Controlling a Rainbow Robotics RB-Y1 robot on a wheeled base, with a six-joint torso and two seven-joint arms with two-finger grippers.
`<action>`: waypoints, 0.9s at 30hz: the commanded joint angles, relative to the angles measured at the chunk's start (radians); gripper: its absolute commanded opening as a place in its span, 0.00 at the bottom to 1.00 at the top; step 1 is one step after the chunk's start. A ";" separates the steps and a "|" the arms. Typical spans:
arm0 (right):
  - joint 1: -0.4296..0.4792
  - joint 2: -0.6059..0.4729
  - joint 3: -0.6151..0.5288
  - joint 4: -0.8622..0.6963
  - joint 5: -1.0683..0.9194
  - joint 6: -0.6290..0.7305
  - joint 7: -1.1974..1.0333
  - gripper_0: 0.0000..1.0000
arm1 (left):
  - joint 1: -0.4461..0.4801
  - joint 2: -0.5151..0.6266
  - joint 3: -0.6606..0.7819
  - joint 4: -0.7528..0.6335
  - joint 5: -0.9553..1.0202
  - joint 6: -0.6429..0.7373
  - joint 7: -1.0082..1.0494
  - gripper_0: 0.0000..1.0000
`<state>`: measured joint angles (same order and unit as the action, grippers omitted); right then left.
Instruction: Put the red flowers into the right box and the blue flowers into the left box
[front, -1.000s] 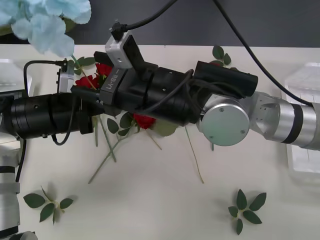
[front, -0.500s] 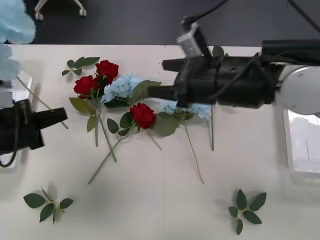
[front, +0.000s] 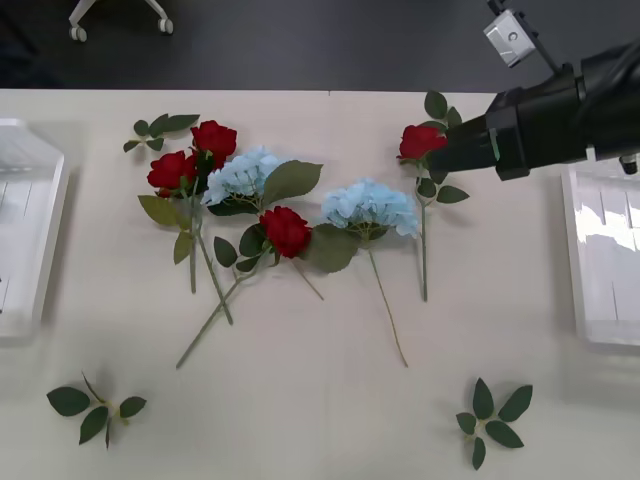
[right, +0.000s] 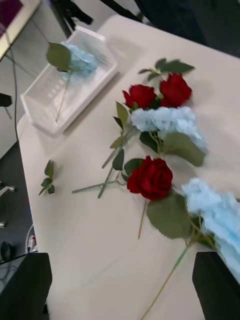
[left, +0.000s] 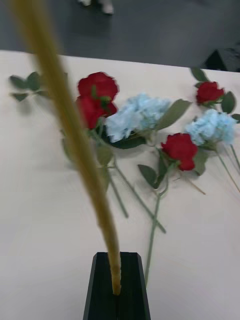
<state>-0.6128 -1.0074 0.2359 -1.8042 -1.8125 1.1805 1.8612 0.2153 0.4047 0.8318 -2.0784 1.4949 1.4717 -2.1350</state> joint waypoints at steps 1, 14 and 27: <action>-0.100 0.027 -0.006 0.020 0.065 0.067 -0.183 0.83 | 0.022 0.039 0.044 -0.031 -0.065 -0.007 0.078 0.00; -0.205 0.141 0.128 0.028 0.383 0.093 -0.657 0.83 | 0.030 0.097 0.056 -0.003 -0.398 -0.071 0.201 0.00; -0.205 0.279 0.215 0.120 0.637 0.071 -0.867 0.83 | -0.113 0.125 0.052 0.201 -0.611 -0.099 0.214 0.00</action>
<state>-0.8013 -0.7454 0.4585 -1.6947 -1.2038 1.2530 1.0832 0.1389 0.4805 0.8844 -1.8961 0.9115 1.3819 -1.9775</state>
